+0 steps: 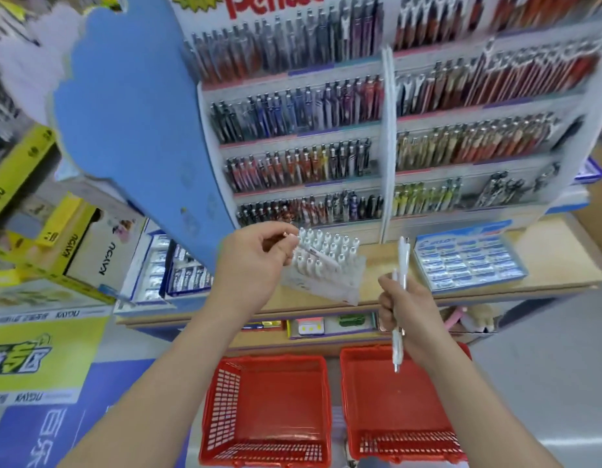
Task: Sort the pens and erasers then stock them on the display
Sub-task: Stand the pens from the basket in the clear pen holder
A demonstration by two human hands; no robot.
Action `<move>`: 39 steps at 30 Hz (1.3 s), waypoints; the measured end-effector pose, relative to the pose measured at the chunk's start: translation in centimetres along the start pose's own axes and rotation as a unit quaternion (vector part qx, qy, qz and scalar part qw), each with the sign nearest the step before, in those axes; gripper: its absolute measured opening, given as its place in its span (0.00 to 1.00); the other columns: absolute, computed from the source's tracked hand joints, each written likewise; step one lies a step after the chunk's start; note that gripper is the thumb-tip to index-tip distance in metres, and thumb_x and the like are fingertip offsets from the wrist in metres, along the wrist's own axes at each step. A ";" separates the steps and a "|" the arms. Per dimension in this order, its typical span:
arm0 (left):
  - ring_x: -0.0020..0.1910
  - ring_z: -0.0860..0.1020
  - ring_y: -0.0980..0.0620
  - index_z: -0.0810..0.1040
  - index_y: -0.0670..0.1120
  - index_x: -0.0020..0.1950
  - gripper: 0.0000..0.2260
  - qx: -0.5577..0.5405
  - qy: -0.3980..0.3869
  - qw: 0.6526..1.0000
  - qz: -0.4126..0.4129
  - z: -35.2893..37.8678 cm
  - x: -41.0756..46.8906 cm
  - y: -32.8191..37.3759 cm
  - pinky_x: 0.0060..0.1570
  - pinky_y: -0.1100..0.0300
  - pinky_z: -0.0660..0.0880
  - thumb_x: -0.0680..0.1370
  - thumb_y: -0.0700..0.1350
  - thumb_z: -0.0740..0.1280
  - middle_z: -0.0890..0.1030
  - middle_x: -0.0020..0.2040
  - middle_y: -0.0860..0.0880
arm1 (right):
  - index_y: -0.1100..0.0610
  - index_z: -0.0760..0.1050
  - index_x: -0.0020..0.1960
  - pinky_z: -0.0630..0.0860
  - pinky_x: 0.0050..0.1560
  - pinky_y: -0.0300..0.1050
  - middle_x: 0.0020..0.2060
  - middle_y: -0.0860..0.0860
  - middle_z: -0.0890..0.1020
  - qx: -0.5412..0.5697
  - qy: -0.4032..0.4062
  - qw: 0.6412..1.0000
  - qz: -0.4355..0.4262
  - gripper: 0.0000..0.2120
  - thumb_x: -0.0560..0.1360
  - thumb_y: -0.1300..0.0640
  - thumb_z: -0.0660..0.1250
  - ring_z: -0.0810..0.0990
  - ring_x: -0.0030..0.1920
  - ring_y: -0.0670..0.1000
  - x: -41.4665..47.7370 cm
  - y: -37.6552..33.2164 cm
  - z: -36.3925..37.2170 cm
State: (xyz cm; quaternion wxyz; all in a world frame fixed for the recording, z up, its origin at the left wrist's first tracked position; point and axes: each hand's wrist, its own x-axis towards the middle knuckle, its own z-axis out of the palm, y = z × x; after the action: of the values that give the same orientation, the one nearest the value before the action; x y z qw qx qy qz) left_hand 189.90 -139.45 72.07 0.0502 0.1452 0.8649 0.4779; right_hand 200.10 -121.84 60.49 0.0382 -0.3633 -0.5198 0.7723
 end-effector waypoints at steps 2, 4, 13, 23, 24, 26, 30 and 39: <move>0.37 0.80 0.51 0.83 0.48 0.46 0.04 0.064 -0.016 0.997 0.037 1.2 1.0 -0.4 0.46 0.53 0.80 0.75 0.41 0.69 0.81 0.34 0.51 | 0.57 0.68 0.43 0.59 0.22 0.39 0.27 0.52 0.66 -0.037 0.009 0.999 -0.013 0.06 0.78 0.61 0.63 0.63 0.21 0.47 1.2 0.6 0.2; 0.39 0.79 0.50 0.83 0.45 0.47 0.04 0.118 -0.034 0.990 0.072 2.4 1.6 -1.0 0.47 0.52 0.78 0.75 0.41 0.69 0.81 0.36 0.51 | 0.57 0.68 0.40 0.60 0.22 0.38 0.27 0.53 0.69 -0.062 0.020 0.998 -0.018 0.09 0.77 0.60 0.65 0.64 0.21 0.47 2.4 1.2 0.8; 0.42 0.76 0.50 0.82 0.44 0.46 0.06 0.244 -0.102 0.959 0.104 5.1 2.7 -2.9 0.43 0.57 0.70 0.77 0.44 0.67 0.82 0.42 0.48 | 0.55 0.71 0.37 0.64 0.26 0.42 0.29 0.54 0.75 -0.073 0.047 0.996 -0.006 0.08 0.72 0.60 0.69 0.67 0.24 0.50 4.3 3.1 2.0; 0.42 0.78 0.48 0.83 0.45 0.48 0.06 0.240 -0.122 0.961 0.064 6.3 3.3 -3.4 0.44 0.56 0.73 0.77 0.45 0.67 0.82 0.39 0.49 | 0.56 0.71 0.39 0.62 0.22 0.38 0.28 0.53 0.76 -0.037 0.037 0.999 -0.004 0.08 0.73 0.61 0.70 0.65 0.23 0.49 4.3 3.6 1.8; 0.41 0.78 0.48 0.83 0.45 0.48 0.06 0.236 -0.123 0.962 0.056 6.3 3.3 -3.4 0.44 0.56 0.74 0.77 0.44 0.67 0.81 0.38 0.49 | 0.57 0.71 0.40 0.62 0.22 0.38 0.28 0.53 0.76 -0.032 0.034 0.999 -0.003 0.08 0.73 0.61 0.70 0.64 0.23 0.49 4.3 3.6 1.8; 0.41 0.78 0.49 0.83 0.46 0.49 0.06 0.236 -0.128 0.962 0.050 6.3 3.5 -3.4 0.44 0.57 0.74 0.77 0.44 0.67 0.80 0.37 0.50 | 0.57 0.71 0.41 0.62 0.22 0.38 0.28 0.52 0.76 -0.028 0.031 0.999 -0.003 0.08 0.73 0.61 0.70 0.65 0.24 0.49 4.3 3.6 1.7; 0.45 0.78 0.49 0.83 0.45 0.51 0.07 0.250 -0.130 0.957 0.061 6.3 3.6 -3.5 0.47 0.58 0.73 0.77 0.44 0.67 0.82 0.43 0.49 | 0.58 0.71 0.41 0.63 0.22 0.38 0.29 0.53 0.76 -0.017 0.024 1.000 -0.002 0.07 0.73 0.61 0.70 0.65 0.24 0.49 4.3 3.6 1.6; 0.47 0.76 0.48 0.83 0.44 0.50 0.09 0.308 -0.171 0.931 0.095 6.9 3.7 -4.1 0.48 0.55 0.71 0.78 0.46 0.64 0.79 0.45 0.46 | 0.58 0.71 0.42 0.63 0.22 0.37 0.29 0.54 0.76 0.014 0.022 1.000 0.009 0.07 0.74 0.62 0.70 0.65 0.22 0.48 4.4 3.8 1.7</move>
State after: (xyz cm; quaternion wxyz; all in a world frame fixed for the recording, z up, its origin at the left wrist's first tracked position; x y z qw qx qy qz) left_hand 187.11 -134.81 65.13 0.1041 0.3144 0.9301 0.1587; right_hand 197.06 -122.97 55.36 0.0472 -0.3842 -0.5043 0.7719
